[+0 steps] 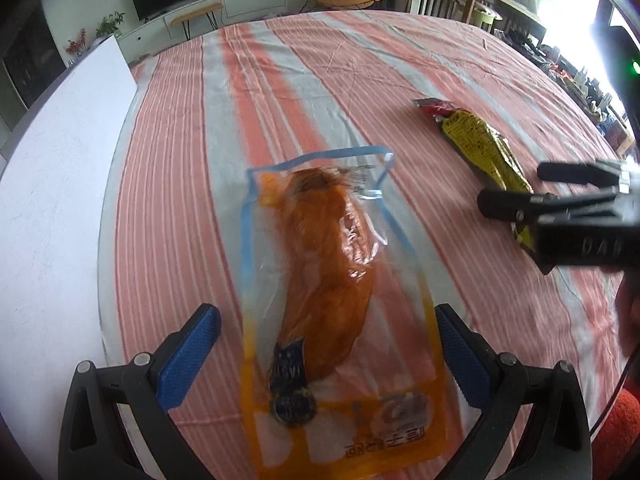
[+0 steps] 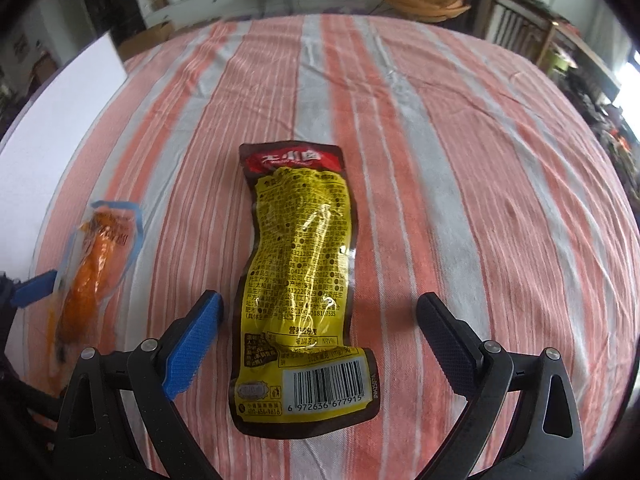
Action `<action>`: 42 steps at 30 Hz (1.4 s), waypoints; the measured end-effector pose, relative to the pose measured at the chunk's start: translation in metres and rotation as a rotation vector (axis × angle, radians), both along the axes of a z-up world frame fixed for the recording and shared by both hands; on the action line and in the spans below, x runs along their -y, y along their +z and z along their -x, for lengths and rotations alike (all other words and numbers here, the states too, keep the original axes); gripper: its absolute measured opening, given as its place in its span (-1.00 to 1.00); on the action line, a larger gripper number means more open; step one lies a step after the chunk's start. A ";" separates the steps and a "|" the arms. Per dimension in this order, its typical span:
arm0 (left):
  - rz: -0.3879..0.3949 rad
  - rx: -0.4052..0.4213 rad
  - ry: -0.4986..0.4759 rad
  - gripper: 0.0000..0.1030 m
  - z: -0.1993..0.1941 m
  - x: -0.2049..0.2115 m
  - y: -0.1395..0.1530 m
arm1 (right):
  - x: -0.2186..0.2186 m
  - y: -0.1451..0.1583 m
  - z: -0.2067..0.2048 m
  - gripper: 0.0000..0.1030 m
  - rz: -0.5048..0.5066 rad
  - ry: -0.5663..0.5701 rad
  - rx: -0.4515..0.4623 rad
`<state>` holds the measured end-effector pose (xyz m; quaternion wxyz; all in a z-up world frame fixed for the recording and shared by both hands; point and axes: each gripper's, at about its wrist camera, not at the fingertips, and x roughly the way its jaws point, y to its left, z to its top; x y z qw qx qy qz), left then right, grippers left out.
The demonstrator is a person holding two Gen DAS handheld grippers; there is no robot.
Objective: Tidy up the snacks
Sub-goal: 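Grasp the orange pouch with left while right grasps the yellow-red pouch and lifts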
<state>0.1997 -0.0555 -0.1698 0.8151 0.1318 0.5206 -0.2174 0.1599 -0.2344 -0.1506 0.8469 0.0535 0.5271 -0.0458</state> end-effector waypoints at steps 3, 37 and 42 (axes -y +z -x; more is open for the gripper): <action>0.015 0.020 -0.016 0.79 0.005 0.001 0.003 | 0.001 0.004 -0.017 0.86 -0.012 0.055 -0.047; 0.019 0.053 -0.079 1.00 0.078 0.018 0.000 | 0.003 0.132 0.090 -0.06 -0.500 0.023 0.254; 0.132 0.064 -0.120 0.11 0.082 0.014 0.017 | 0.015 0.117 0.103 -0.05 -0.522 -0.015 0.244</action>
